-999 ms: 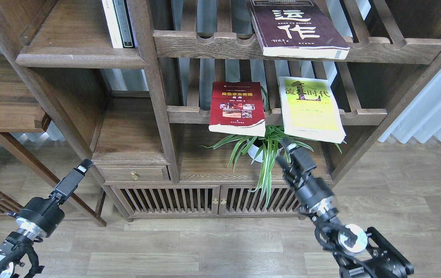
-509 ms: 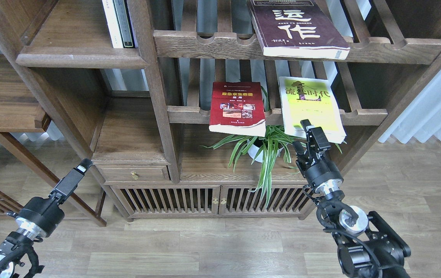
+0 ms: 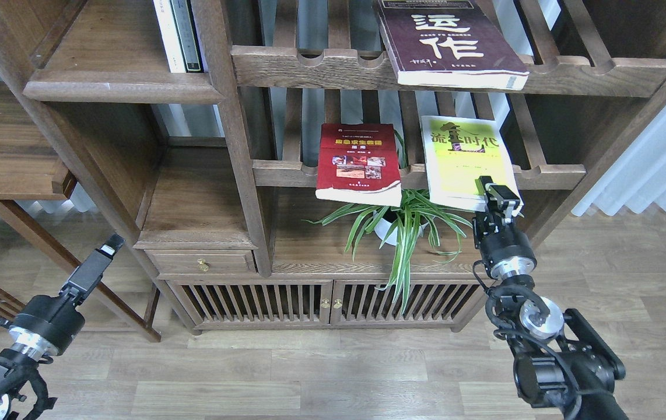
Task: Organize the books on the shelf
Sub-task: 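Pull the yellow book off the shelf with the right gripper, then hold the yellow book low and grasp it with the left gripper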
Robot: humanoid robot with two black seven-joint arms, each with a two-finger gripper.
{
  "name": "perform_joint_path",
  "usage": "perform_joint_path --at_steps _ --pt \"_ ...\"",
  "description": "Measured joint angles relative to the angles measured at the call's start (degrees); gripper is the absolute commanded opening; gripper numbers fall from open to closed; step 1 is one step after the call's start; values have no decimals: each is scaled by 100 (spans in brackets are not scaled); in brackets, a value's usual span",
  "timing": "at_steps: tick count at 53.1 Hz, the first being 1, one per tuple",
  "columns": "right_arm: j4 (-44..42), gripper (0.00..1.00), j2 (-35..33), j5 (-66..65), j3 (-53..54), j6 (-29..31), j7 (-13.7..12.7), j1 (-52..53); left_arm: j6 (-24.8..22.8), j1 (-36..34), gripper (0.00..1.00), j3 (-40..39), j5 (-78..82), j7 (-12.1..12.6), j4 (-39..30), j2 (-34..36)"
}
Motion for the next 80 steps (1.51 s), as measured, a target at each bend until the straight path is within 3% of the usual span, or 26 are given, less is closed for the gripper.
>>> perform_joint_path --at_steps 5,14,24,32,41,48,60,70,80 --pt "825 1 -76 403 -48 226 -14 -687 0 4 100 1 0 10 24 -69" --pt "1537 1 -143 547 -201 726 -65 -1663 0 17 100 38 -2 10 129 -127" --pt "1620 1 -571 537 -1150 790 -289 -3059 0 206 100 109 -32 -35 174 -139" --pt "1431 2 -859 509 -2055 786 -295 -3447 0 447 100 584 -79 -22 334 -137" --pt "823 3 -828 389 -2789 784 -306 -3210 0 456 100 1318 -95 -43 1007 -193" --pt "558 3 -648 357 -3319 784 -468 -2807 0 549 100 1855 -132 -18 1188 -176" --pt "185 3 -204 370 -3904 785 -562 -2206 0 818 100 2366 -148 -1 1147 -147" --pt "37 4 -205 368 -4377 785 -590 -1956 0 824 100 2538 -834 -241 940 -182" --pt "-87 3 -116 397 -4913 785 -597 -1769 0 554 100 3716 -2172 -352 873 -153"
